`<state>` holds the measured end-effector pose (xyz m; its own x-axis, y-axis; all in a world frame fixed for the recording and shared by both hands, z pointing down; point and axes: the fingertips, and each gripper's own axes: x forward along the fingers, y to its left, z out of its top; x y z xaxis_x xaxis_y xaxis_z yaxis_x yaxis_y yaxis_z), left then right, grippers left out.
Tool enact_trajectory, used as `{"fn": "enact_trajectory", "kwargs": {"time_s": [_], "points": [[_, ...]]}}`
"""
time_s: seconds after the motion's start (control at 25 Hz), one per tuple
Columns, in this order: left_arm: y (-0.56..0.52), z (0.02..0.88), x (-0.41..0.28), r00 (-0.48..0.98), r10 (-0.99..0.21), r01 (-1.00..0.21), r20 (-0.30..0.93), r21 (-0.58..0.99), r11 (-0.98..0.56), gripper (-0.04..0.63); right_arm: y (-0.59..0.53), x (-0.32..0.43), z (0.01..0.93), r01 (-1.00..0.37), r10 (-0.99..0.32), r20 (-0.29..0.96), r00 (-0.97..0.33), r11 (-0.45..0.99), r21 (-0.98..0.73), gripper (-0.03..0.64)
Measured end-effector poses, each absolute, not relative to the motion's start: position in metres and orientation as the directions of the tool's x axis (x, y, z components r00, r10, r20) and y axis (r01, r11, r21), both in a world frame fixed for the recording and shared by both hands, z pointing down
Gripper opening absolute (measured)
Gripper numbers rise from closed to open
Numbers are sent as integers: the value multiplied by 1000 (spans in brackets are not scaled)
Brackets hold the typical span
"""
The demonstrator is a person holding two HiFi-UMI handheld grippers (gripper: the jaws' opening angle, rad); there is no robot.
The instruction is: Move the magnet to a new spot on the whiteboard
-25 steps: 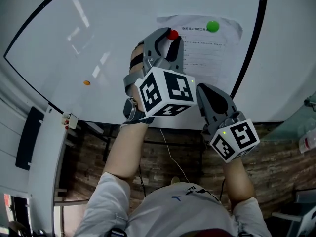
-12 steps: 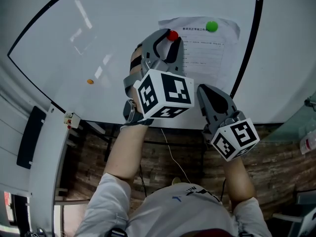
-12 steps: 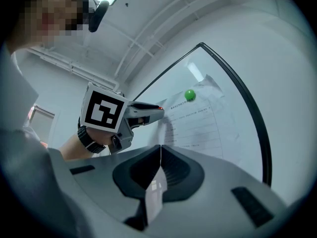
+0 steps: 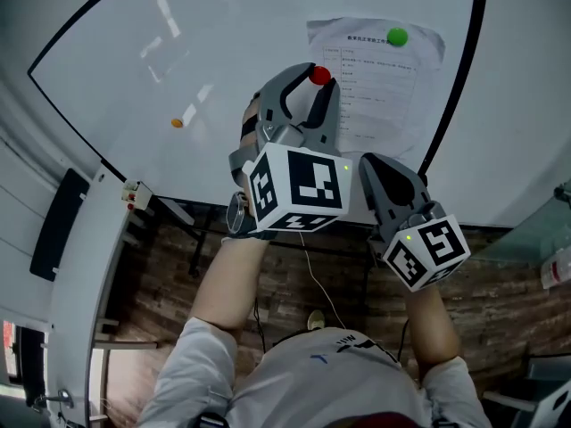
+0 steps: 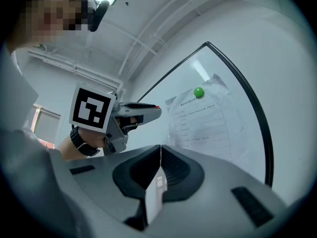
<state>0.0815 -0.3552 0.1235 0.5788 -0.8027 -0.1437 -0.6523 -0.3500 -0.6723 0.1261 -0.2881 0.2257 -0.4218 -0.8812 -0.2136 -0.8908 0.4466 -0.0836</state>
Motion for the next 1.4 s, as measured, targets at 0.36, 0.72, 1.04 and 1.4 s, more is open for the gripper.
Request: {"fn": "enact_trajectory", "kwargs": {"time_s": [0.36, 0.72, 1.04, 1.4], "points": [[-305, 148, 61, 564, -815, -678, -135, -639, -364, 133, -258, 114, 239, -868, -864, -192, -466, 488, -90, 14], [-257, 166, 42, 542, -830, -706, -132, -607, -364, 132, -228, 108, 248, -849, -849, -180, -496, 518, -101, 14], [-235, 183, 31, 525, -845, -719, -104, -586, -375, 132, -214, 100, 256, -833, -836, -168, -522, 542, -113, 14], [-230, 183, 24, 494, -863, -733, -111, -586, -344, 133, -208, 96, 253, -821, -824, -176, -538, 560, -112, 14]]}}
